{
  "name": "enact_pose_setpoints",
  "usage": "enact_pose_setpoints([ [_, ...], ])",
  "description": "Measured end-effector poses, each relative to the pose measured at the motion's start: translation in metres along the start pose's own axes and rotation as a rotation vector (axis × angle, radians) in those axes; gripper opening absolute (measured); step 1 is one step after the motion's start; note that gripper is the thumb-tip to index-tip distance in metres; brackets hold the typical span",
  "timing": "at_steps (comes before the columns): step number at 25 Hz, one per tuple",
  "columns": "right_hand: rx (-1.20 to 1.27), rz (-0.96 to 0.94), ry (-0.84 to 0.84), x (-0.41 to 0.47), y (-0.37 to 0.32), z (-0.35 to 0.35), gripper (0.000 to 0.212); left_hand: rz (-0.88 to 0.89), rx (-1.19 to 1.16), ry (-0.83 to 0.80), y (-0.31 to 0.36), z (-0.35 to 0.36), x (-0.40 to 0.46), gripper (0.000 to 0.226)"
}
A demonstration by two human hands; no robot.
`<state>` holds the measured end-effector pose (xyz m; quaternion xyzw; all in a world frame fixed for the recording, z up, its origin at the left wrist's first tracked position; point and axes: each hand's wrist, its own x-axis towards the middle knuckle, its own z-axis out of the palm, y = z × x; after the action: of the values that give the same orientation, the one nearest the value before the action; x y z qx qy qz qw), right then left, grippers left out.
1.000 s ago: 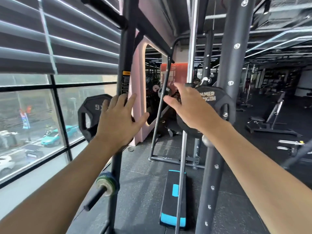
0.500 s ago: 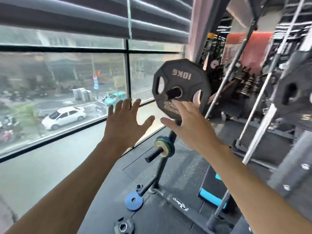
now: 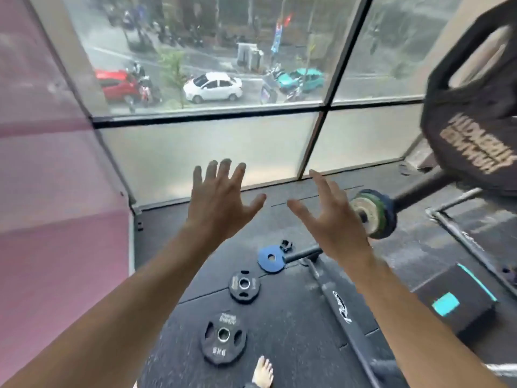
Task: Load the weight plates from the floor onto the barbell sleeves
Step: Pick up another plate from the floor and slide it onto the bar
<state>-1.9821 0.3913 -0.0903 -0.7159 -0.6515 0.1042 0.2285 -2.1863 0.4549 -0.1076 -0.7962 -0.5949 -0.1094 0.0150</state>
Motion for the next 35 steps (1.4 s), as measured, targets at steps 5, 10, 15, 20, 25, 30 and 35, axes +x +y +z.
enact_pose_setpoints([
  [5, 0.023, -0.030, -0.277, 0.047, 0.036, 0.116, 0.080, -0.208, 0.012, -0.156, -0.035, 0.096, 0.001, 0.090],
  [10, 0.043, 0.004, -0.443, 0.058, 0.078, 0.243, 0.080, -0.366, -0.033, -0.347, -0.065, 0.219, -0.034, 0.090],
  [15, 0.013, 0.105, -0.571, 0.028, 0.144, 0.404, 0.083, -0.414, -0.077, -0.548, -0.086, 0.389, -0.088, 0.074],
  [20, -0.116, 0.182, -0.643, -0.024, 0.218, 0.557, 0.091, -0.481, -0.154, -0.679, -0.097, 0.558, -0.145, 0.070],
  [25, -0.214, 0.304, -0.735, -0.078, 0.289, 0.685, 0.099, -0.557, -0.199, -0.782, -0.115, 0.698, -0.191, 0.065],
  [30, -0.233, 0.391, -0.789, -0.115, 0.332, 0.780, 0.108, -0.592, -0.202, -0.810, -0.120, 0.798, -0.217, 0.073],
  [35, -0.237, 0.522, -0.811, -0.135, 0.352, 0.855, 0.118, -0.671, -0.191, -0.898, -0.125, 0.874, -0.229, 0.102],
])
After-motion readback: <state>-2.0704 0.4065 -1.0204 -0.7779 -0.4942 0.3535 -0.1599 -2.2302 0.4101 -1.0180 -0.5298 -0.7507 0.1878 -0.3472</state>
